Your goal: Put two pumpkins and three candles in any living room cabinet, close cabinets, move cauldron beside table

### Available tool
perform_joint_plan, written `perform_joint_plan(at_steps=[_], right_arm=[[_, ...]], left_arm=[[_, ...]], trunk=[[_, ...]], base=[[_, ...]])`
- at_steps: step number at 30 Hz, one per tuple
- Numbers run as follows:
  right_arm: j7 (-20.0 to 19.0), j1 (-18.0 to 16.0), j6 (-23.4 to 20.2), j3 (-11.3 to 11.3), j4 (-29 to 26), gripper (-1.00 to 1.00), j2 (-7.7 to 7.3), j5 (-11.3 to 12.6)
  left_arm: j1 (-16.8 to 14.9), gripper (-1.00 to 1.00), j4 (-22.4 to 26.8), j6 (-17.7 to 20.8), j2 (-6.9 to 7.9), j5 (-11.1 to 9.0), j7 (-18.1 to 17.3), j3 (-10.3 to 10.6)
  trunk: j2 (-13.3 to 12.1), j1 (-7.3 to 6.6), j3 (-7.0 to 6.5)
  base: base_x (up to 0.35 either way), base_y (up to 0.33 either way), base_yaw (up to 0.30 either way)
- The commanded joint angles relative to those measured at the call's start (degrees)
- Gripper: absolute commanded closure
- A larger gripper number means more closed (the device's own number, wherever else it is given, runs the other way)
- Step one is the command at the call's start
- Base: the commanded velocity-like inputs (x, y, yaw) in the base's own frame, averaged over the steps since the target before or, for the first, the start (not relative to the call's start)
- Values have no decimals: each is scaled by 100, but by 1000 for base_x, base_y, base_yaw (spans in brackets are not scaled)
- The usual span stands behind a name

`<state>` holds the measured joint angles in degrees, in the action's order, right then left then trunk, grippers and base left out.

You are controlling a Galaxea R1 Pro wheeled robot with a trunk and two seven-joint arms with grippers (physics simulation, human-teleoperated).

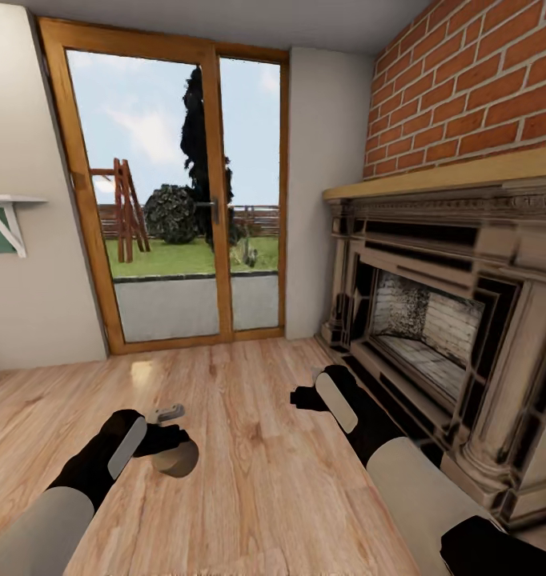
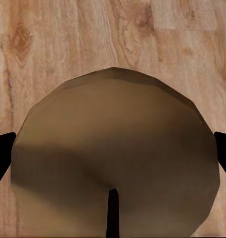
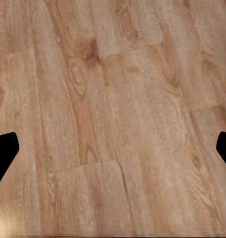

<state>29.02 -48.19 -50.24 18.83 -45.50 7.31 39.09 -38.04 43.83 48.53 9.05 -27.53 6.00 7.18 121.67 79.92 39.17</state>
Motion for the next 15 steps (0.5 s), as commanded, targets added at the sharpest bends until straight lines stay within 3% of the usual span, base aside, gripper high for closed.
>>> perform_joint_plan(at_steps=[1, 15], right_arm=[[59, -6, -4, 15, -2, -100, -1, 62], [57, -6, -4, 24, -5, -100, 0, 49]], left_arm=[[-2, 100, 12, 16, 9, -68, 59, 27], [-2, 100, 12, 16, -15, -52, 59, 28]], trunk=[[-38, -26, -8], [-599, -334, -204]], base=[[-302, 0, -264], [-333, 0, -263]])
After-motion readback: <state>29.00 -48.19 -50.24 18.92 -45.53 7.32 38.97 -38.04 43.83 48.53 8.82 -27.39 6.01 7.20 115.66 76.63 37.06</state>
